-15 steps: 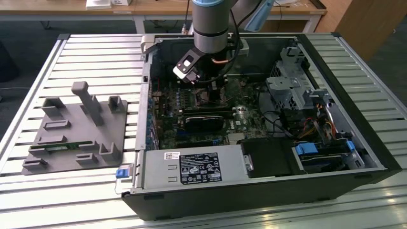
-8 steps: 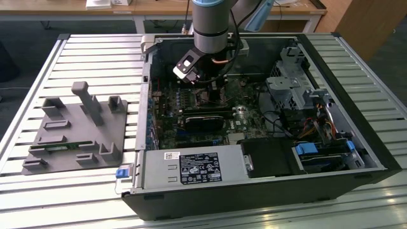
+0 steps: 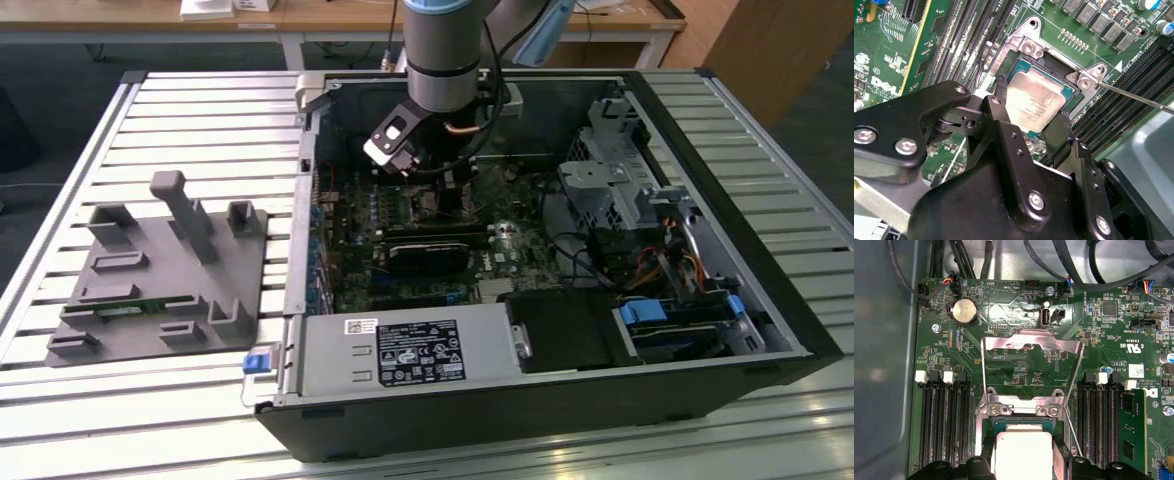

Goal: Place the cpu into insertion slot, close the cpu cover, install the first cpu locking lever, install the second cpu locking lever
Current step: 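Place the cpu into insertion slot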

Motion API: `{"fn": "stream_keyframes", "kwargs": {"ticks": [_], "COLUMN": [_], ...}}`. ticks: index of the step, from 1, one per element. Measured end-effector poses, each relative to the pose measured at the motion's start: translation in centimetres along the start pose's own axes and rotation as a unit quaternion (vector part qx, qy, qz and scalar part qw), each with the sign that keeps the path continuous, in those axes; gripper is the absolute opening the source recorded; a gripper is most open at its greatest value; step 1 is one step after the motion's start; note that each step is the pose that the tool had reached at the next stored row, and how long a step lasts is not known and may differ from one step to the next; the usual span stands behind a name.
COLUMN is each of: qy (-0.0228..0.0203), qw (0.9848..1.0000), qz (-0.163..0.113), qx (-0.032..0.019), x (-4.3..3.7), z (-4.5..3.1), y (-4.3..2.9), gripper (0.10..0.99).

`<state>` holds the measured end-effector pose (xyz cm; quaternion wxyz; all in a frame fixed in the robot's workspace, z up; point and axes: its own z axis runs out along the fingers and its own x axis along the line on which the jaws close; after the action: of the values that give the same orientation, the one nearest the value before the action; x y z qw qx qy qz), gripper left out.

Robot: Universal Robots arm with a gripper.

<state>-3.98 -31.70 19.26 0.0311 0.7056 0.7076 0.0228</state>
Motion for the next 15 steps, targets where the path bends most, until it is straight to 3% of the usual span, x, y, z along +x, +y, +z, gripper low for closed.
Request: {"fn": "stream_keyframes", "kwargs": {"ticks": [7, 9, 10, 15], "qy": [0.0001, 0.0004, 0.0004, 0.0], "qw": [1.0, 1.0, 1.0, 1.0], "qz": [0.0, 0.0, 0.0, 0.0], "qx": [-0.0001, -0.0003, -0.0002, 0.0], "x": [0.0, 0.01, 0.01, 0.08], "z": [0.02, 0.04, 0.04, 0.02], "y": [0.0, 0.01, 0.0, 0.0], "gripper": [0.537, 0.549, 0.612, 0.612]}}
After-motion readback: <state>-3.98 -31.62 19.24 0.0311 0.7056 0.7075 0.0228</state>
